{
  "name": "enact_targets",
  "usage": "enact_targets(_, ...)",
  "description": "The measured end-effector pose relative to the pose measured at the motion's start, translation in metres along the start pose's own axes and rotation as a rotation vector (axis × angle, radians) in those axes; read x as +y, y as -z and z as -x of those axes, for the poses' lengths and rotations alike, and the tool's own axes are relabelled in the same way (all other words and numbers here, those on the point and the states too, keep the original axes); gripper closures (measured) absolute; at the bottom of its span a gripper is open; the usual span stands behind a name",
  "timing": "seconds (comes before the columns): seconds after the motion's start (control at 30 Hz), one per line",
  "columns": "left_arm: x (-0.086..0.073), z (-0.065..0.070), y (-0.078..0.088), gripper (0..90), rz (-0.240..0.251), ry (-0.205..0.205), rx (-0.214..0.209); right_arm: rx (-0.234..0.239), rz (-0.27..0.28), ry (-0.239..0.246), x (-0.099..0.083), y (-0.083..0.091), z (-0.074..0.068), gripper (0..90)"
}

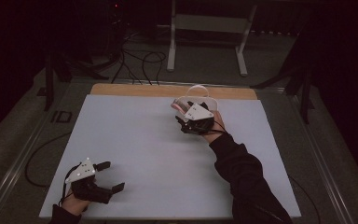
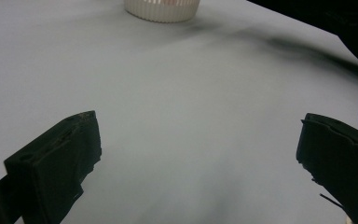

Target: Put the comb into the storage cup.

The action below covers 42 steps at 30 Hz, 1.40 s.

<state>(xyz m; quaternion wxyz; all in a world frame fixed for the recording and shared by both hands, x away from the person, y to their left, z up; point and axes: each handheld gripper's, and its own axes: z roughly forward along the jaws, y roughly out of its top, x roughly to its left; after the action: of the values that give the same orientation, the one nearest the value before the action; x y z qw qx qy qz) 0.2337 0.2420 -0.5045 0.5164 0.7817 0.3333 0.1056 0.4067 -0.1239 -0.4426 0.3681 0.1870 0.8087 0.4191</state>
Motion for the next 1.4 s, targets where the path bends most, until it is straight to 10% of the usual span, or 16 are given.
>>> enact_targets(0.37,0.000,0.000,0.000,0.2,0.000,0.001,-0.001,0.063,-0.017,-0.092,0.005,0.002,0.008,8.3)
enact_targets(0.87,0.001,0.000,0.000,0.2,0.003,-0.001,-0.001,0.109,-0.040,-0.130,0.005,0.005,0.013,8.2)
enact_targets(1.4,0.001,-0.001,-0.001,0.2,0.005,0.004,-0.003,0.221,-0.044,-0.314,0.003,0.014,0.025,8.7)
